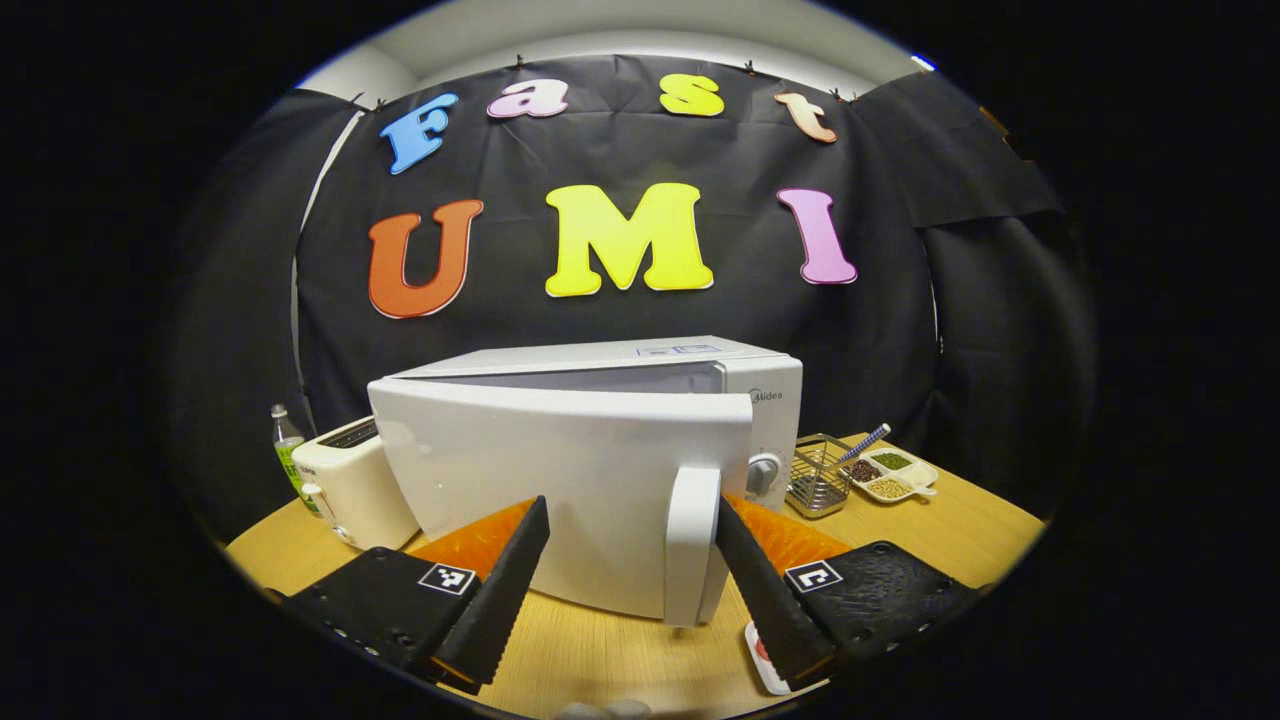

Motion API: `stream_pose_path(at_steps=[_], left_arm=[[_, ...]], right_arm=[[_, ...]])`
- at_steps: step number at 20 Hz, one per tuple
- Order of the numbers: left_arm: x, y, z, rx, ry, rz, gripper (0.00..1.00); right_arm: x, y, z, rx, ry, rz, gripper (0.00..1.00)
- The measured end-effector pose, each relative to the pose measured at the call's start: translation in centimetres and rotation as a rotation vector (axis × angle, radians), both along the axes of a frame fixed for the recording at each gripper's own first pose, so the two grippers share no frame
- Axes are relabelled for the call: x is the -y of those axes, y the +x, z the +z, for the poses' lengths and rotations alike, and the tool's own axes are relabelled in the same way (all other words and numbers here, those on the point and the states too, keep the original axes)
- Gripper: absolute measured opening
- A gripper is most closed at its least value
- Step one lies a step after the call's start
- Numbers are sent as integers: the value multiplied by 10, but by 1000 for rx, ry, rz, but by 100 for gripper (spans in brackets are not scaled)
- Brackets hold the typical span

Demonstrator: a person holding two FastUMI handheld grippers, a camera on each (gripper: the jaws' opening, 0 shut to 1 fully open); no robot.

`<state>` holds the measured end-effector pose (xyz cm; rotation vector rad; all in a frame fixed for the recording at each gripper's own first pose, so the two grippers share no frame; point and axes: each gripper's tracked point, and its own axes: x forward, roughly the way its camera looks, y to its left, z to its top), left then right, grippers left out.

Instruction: Open the microwave oven with the left hand, put the food in, and close the microwave oven.

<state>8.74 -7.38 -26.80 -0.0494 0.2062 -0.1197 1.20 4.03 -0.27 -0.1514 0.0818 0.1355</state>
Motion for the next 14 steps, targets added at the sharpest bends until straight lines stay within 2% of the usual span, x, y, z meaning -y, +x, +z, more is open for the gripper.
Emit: stream_pose_path(at_steps=[3, 4, 5, 6, 9, 10, 13, 14], left_arm=[[-17, -27, 0, -19, 6, -1, 96], [-25, -36, 0, -23, 14, 1, 96], [-32, -44, 1, -26, 23, 2, 96], [-40, -54, 0, -31, 31, 4, 96], [-69, -82, -2, -54, 25, 22, 96], [-80, -91, -1, -57, 31, 29, 96], [-113, -113, -3, -73, 71, 55, 96], [-126, -120, -5, -80, 81, 70, 96]], right_arm=[[-18, 0, -6, -11, 10, 35, 96], [-26, 0, -7, -12, 13, 48, 100], [-33, 1, -9, -16, 15, 61, 96], [-41, 0, -11, -20, 19, 74, 100], [-66, -1, -18, -35, 36, 109, 100], [-75, -1, -18, -38, 41, 119, 97], [-102, -5, -23, -43, 41, 154, 97], [-110, -5, -24, -42, 39, 162, 100]])
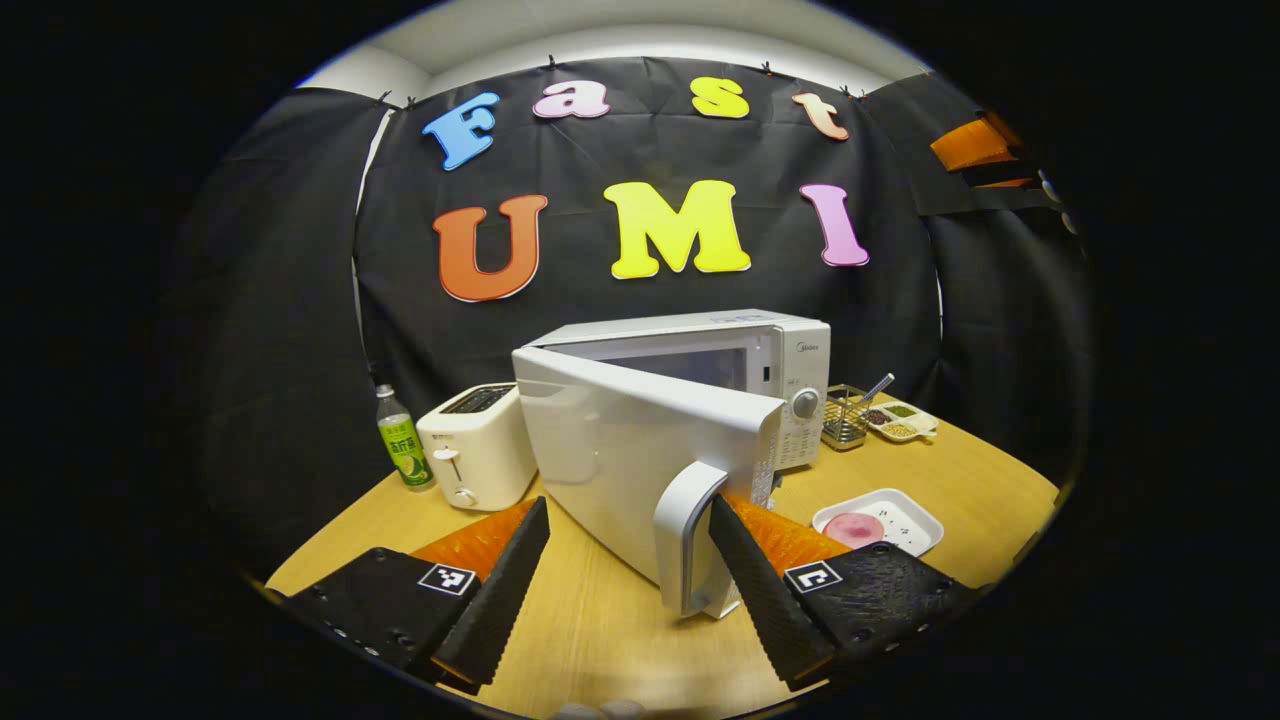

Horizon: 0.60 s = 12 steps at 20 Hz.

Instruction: Open the microwave oven with the left hand, put the food in, and close the microwave oven.

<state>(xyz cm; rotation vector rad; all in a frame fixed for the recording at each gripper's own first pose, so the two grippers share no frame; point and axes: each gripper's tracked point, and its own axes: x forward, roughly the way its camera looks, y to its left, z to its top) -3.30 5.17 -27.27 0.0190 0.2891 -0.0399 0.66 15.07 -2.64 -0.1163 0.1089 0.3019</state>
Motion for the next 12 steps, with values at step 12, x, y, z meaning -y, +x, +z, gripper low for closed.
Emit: stream_pose_path(at_steps=[12], left_arm=[[-153, -46, -18, -68, 55, 213, 96]], right_arm=[[-70, 3, -19, -32, 21, 38, 97]])
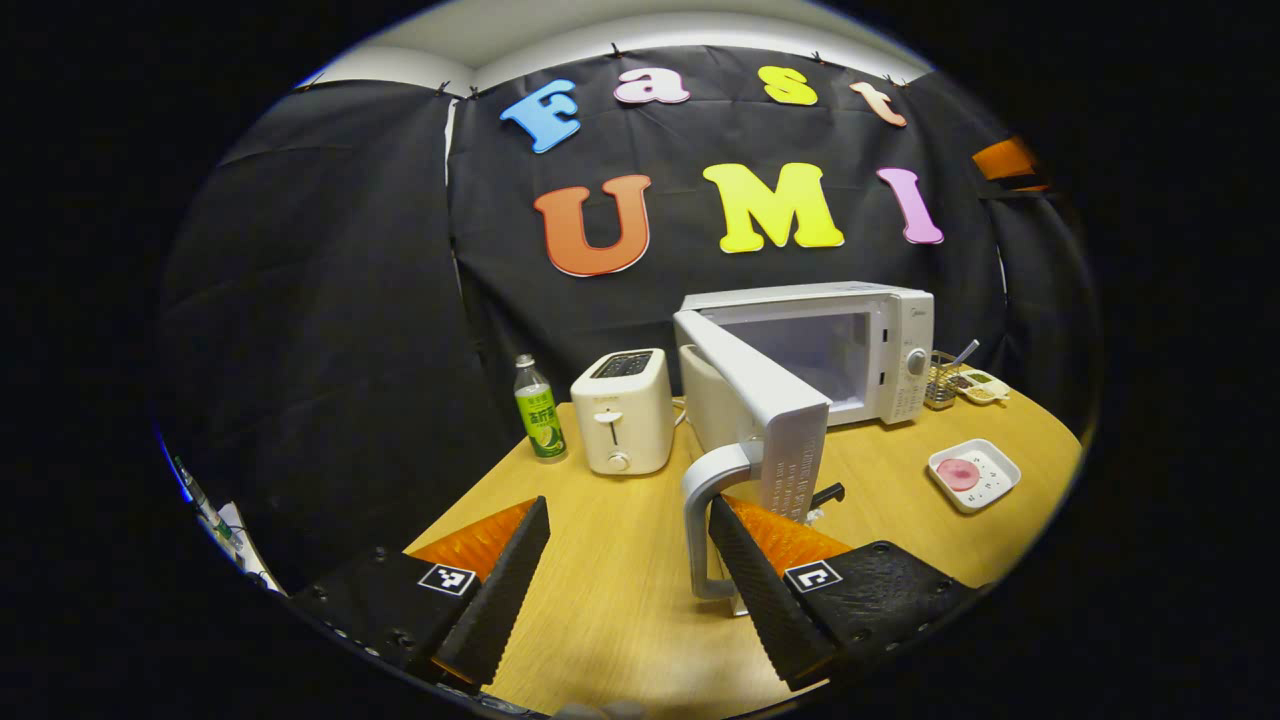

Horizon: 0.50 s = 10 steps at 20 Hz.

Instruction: Open the microwave oven with the left hand, put the food in, and close the microwave oven.

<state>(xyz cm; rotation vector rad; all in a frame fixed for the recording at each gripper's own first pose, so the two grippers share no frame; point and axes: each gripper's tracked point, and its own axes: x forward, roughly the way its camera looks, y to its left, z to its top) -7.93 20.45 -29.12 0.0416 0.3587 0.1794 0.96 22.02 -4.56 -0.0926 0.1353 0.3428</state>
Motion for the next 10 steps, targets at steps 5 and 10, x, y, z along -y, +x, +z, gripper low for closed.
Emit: stream_pose_path(at_steps=[5, 10], left_arm=[[-55, 2, -2, 9, 57, 78, 96], [-73, 1, -5, -6, 70, 104, 93]], right_arm=[[6, 15, -49, -99, 9, -27, 96], [34, 30, -102, -235, 24, -82, 96]])
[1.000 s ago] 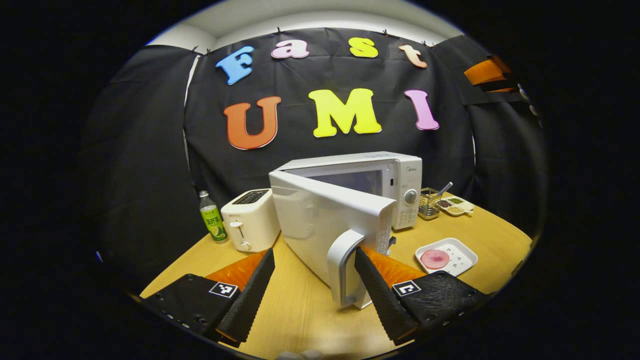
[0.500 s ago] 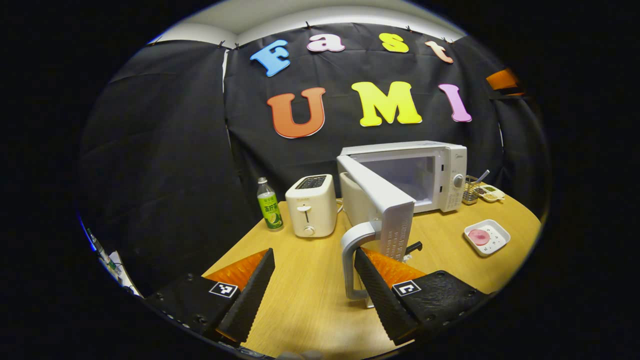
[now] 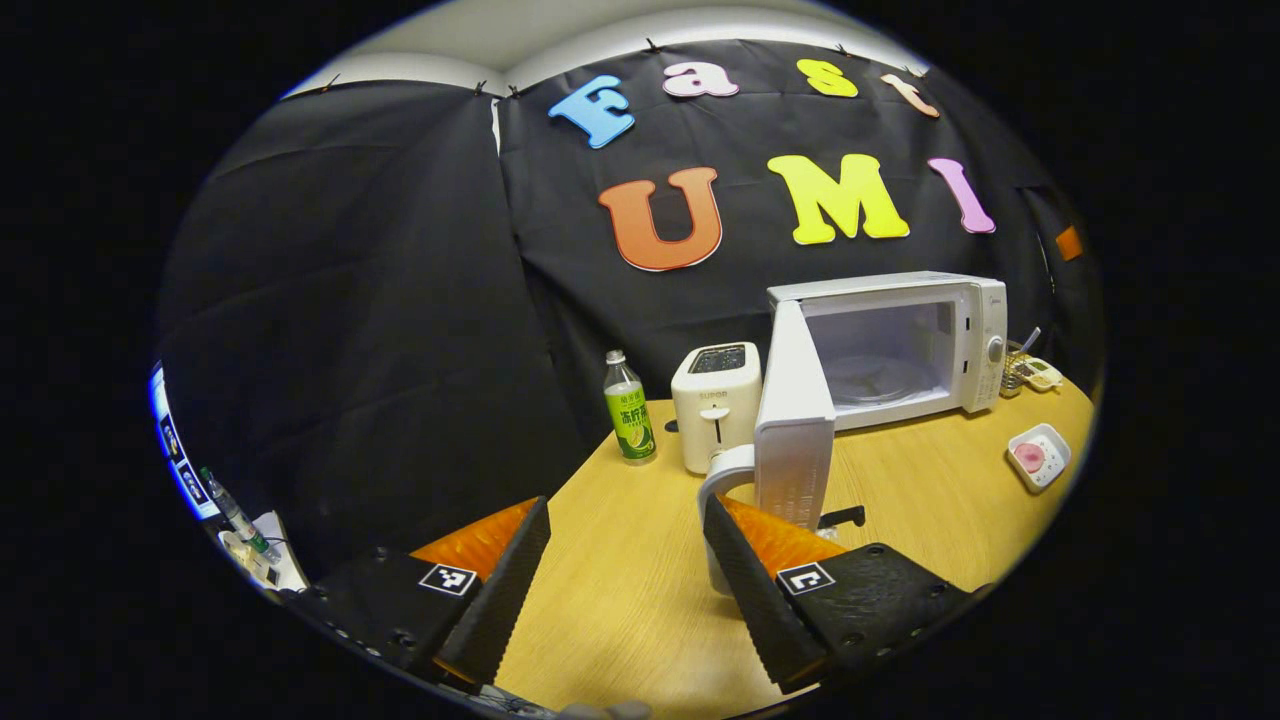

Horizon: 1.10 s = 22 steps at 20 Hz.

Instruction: Open the microwave oven with the left hand, put the food in, and close the microwave oven.

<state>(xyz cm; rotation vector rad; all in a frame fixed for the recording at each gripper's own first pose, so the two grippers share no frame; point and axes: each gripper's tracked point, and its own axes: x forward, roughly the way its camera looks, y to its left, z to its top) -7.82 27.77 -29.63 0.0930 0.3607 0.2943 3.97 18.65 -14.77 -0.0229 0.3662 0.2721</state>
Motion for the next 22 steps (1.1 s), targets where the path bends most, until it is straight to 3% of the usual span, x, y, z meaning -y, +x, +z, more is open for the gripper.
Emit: stream_pose_path(at_steps=[3, 6, 11, 12, 13, 14, 15, 16, 20, 21, 22], left_arm=[[9, -10, 9, 0, -1, -9, 96], [37, -21, 28, 7, -16, -42, 96], [125, -5, 86, 83, -82, -164, 96], [142, 1, 97, 101, -103, -185, 96], [156, 7, 109, 122, -114, -202, 96], [169, 14, 120, 141, -125, -222, 96], [183, 19, 131, 158, -132, -242, 96], [194, 25, 138, 170, -136, -265, 96], [214, 41, 152, 188, -107, -317, 96], [215, 43, 151, 186, -105, -318, 95], [214, 43, 150, 181, -106, -315, 96]], right_arm=[[32, 8, -43, -83, -34, -46, 98], [64, 20, -109, -214, -76, -72, 86], [93, 21, -212, -503, 19, -95, 76], [96, 20, -226, -542, 38, -97, 60], [99, 21, -240, -580, 53, -103, 69], [99, 22, -251, -620, 65, -102, 55], [98, 23, -258, -652, 77, -94, 63], [94, 22, -265, -689, 83, -81, 50], [84, 18, -285, -804, 110, -62, 46], [83, 15, -288, -832, 104, -67, 39], [85, 19, -289, -827, 92, -75, 22]])
